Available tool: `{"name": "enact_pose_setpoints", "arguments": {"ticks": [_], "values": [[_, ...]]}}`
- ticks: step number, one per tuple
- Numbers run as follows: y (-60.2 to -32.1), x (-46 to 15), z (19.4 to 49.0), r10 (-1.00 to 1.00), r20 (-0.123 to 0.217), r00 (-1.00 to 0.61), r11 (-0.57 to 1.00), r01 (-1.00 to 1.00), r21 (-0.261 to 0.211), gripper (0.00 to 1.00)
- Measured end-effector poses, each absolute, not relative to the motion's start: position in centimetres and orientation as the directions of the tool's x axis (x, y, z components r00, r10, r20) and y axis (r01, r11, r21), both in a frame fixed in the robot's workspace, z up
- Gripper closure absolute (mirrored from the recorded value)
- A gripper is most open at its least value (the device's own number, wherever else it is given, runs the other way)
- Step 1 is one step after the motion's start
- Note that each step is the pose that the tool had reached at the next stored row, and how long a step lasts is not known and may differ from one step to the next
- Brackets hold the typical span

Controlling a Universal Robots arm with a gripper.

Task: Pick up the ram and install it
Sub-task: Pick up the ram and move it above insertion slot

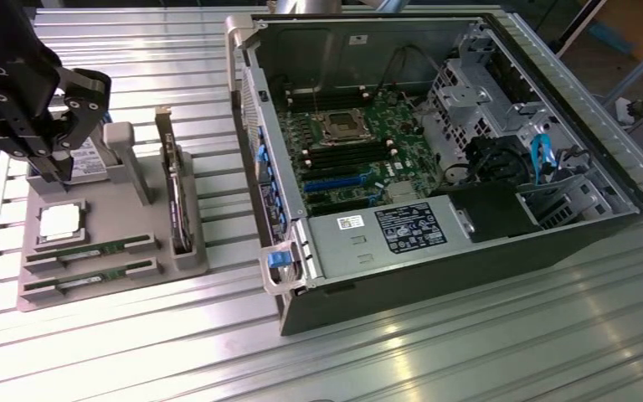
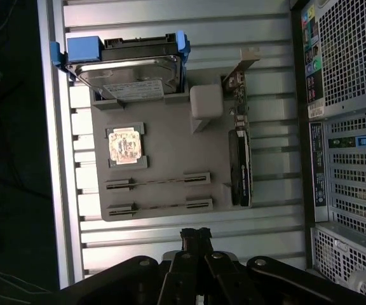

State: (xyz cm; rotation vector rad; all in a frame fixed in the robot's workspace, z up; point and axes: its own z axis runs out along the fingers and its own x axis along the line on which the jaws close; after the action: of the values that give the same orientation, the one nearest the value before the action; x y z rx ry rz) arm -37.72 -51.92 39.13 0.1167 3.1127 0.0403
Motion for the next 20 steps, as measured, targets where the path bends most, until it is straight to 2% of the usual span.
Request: {"name": "enact_pose_setpoints", "arguments": {"ticks": [9, 20], "values": [[-52.01, -37.71, 39.14, 0.020, -0.025, -0.999, 0.999, 0.019, 0.027, 0.89], [-52.07, -37.71, 39.14, -0.139, -0.025, -0.990, 0.990, -0.140, 0.027, 0.89]]}}
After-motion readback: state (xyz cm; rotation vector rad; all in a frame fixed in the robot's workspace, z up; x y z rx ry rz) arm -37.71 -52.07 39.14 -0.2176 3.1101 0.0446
